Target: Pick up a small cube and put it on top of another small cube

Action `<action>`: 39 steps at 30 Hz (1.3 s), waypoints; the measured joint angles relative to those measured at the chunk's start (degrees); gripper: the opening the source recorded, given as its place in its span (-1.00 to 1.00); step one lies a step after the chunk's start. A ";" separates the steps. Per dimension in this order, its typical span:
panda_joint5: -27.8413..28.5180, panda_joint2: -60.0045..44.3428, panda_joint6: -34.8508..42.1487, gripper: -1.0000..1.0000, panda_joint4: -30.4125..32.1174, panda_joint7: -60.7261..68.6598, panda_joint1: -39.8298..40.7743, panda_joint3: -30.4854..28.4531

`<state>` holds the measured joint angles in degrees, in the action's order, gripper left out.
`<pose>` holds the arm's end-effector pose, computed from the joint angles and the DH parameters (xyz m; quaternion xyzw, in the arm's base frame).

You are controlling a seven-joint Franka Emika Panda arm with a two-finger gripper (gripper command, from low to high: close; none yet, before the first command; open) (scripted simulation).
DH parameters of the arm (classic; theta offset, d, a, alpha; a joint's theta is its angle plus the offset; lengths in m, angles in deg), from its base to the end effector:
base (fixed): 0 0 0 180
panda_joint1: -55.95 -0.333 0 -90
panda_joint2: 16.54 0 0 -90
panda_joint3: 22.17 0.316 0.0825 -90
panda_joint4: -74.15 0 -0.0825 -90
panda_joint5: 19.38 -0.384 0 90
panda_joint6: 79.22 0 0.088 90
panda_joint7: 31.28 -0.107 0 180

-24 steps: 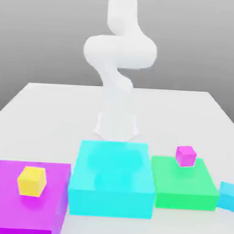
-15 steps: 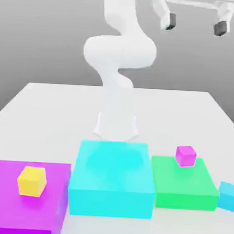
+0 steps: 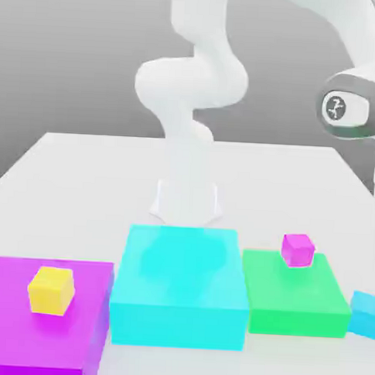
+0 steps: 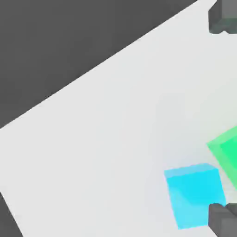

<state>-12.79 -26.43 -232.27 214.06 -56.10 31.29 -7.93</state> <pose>0.3812 0.3147 0.2406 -0.9849 -0.1700 -0.0306 0.0113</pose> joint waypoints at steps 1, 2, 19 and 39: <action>1.02 -2.16 -0.75 0.00 0.28 0.23 -0.88 0.32; 2.13 -4.30 -1.77 0.00 0.34 0.08 -1.71 0.26; 2.57 -5.89 -2.54 -1.00 0.65 0.68 -3.23 -0.42; -12.59 34.49 12.40 -1.00 25.30 42.56 -8.36 -4.90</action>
<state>-25.38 8.06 -219.87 239.37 -13.54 22.92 -12.82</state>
